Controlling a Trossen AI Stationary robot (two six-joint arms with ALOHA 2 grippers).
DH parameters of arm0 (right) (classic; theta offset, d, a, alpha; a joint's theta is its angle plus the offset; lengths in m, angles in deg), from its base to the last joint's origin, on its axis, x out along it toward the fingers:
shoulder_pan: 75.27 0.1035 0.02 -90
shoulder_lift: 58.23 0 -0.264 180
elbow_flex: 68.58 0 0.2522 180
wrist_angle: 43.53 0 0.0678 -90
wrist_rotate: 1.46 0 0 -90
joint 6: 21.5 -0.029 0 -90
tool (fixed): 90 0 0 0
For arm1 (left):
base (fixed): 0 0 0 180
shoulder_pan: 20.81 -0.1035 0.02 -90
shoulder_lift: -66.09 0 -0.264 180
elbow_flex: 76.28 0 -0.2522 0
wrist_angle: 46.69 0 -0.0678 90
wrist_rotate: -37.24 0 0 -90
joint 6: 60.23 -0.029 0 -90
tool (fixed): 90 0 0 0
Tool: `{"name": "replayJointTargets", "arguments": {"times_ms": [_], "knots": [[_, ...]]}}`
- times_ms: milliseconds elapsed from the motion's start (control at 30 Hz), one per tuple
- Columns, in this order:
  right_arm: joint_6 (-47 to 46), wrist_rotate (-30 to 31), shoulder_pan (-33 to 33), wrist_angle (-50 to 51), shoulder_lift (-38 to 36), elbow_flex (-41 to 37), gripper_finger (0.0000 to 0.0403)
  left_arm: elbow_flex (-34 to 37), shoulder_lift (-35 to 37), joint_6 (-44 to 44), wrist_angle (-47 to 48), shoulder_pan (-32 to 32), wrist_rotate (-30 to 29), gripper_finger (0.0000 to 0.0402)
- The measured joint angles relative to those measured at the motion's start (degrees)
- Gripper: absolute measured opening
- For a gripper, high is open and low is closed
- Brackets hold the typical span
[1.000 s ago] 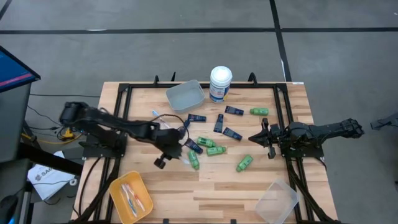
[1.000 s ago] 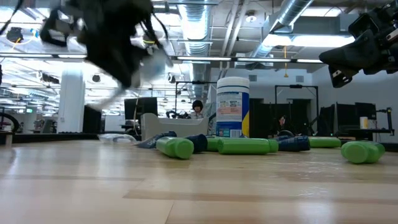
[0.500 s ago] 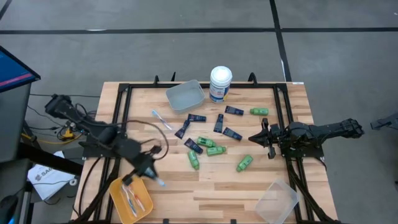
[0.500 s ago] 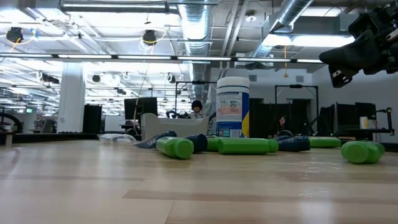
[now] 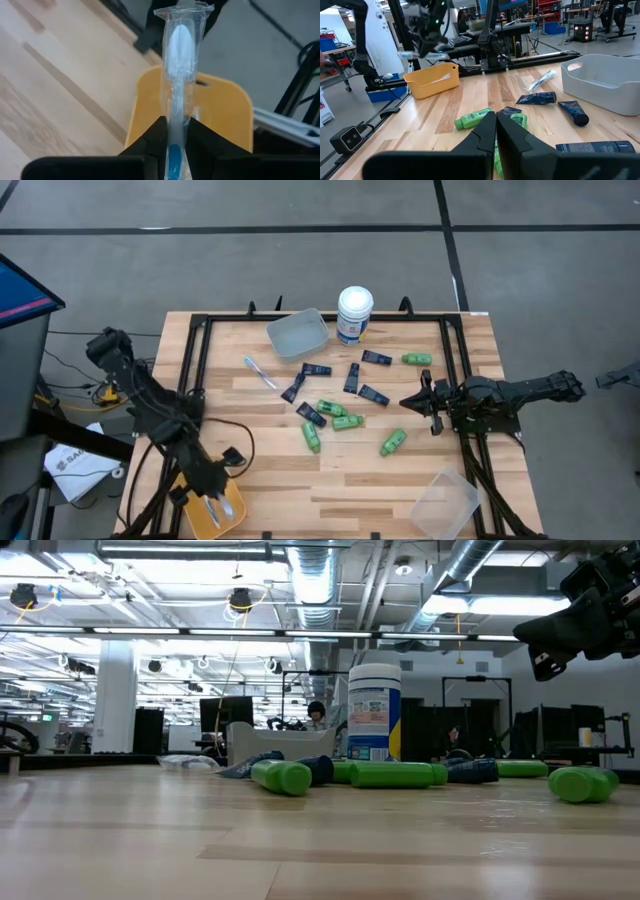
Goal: Pick & Place Travel size toiletries
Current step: Put the blue toothbrush into the yellow bin, then put the dark blue toothbrush into the yellow bin
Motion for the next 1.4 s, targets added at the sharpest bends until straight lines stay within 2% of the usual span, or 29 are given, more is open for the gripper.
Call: {"name": "replayJointTargets", "arguments": {"times_ms": [300, 633, 800, 1033, 1133, 1233, 1400], "knots": [[0.0, 0.0, -0.02, 0.0, 0.02, 0.02, 0.0006, 2.28, -7.34, 0.07, 0.0, 0.66, 2.92, 0.0049], [0.0, 0.0, -0.02, 0.0, 0.0, 0.01, 0.0006, 5.44, -7.84, -0.05, -0.72, 0.57, 3.14, 0.0056], [-0.01, 0.0, 0.0, 0.0, 0.01, 0.02, 0.0006, 5.44, -7.38, -0.09, -4.12, 0.57, 3.64, 0.0093], [0.0, 0.0, -0.02, 0.0, 0.0, 0.02, 0.0006, 5.02, -7.38, -0.08, -7.12, 0.28, 3.44, 0.0172], [0.0, 0.0, 0.0, 0.01, 0.0, 0.02, 0.0006, 3.45, -7.28, 0.59, -7.04, -0.65, 1.37, 0.02], [-0.01, 0.0, 0.0, 0.02, 0.0, 0.02, 0.0006, 2.18, -5.39, 0.99, -6.95, -2.83, -3.67, 0.0219], [-0.01, 0.0, -0.02, 0.0, 0.0, 0.02, 0.0006, 2.01, 0.91, 0.95, -6.78, -12.11, -13.78, 0.0231]]}}
